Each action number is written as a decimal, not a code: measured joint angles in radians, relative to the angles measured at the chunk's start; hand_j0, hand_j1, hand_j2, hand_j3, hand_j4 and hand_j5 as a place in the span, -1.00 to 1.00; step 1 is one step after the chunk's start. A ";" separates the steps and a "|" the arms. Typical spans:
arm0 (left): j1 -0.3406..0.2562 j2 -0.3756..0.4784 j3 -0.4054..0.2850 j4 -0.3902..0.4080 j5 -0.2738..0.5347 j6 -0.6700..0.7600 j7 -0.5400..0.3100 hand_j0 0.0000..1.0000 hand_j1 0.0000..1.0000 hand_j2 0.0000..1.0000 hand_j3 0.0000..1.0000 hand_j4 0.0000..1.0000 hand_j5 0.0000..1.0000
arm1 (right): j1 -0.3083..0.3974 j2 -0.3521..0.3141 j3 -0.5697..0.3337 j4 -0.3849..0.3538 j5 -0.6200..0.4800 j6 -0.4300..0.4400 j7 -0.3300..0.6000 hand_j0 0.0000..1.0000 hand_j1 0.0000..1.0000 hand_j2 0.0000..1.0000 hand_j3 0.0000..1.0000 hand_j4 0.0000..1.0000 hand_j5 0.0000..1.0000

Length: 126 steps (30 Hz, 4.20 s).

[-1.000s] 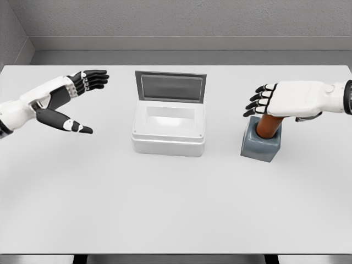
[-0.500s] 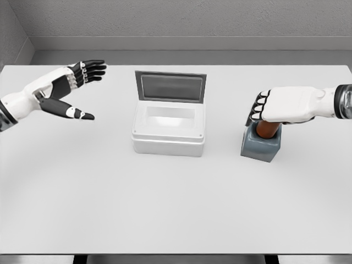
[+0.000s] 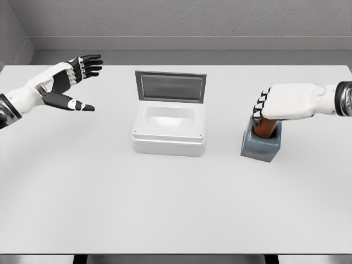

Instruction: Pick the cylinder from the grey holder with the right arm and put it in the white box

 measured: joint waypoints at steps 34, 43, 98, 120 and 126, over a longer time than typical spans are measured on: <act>-0.026 -0.020 -0.003 0.044 0.002 0.001 0.000 1.00 1.00 1.00 1.00 1.00 1.00 | -0.075 0.017 -0.002 -0.018 -0.011 0.000 0.000 0.07 0.07 0.07 0.07 0.07 0.07; -0.028 -0.021 -0.003 0.043 0.002 0.001 0.000 1.00 1.00 1.00 1.00 1.00 1.00 | -0.097 0.058 -0.003 -0.011 -0.011 0.000 0.000 0.07 0.07 0.07 0.07 0.07 0.07; -0.055 -0.070 -0.031 0.059 -0.001 0.002 0.000 1.00 1.00 1.00 1.00 1.00 1.00 | -0.219 0.415 0.093 0.201 0.001 -0.001 0.000 0.07 0.07 0.07 0.07 0.07 0.07; -0.055 -0.081 -0.038 0.065 -0.002 0.002 0.000 1.00 1.00 1.00 1.00 1.00 1.00 | -0.216 0.403 0.091 0.137 0.022 0.000 0.000 1.00 1.00 1.00 1.00 1.00 1.00; -0.078 -0.129 -0.040 0.088 -0.002 0.003 0.000 1.00 1.00 1.00 1.00 1.00 1.00 | -0.129 0.086 -0.063 -0.051 -0.192 -0.001 0.000 1.00 1.00 1.00 1.00 1.00 1.00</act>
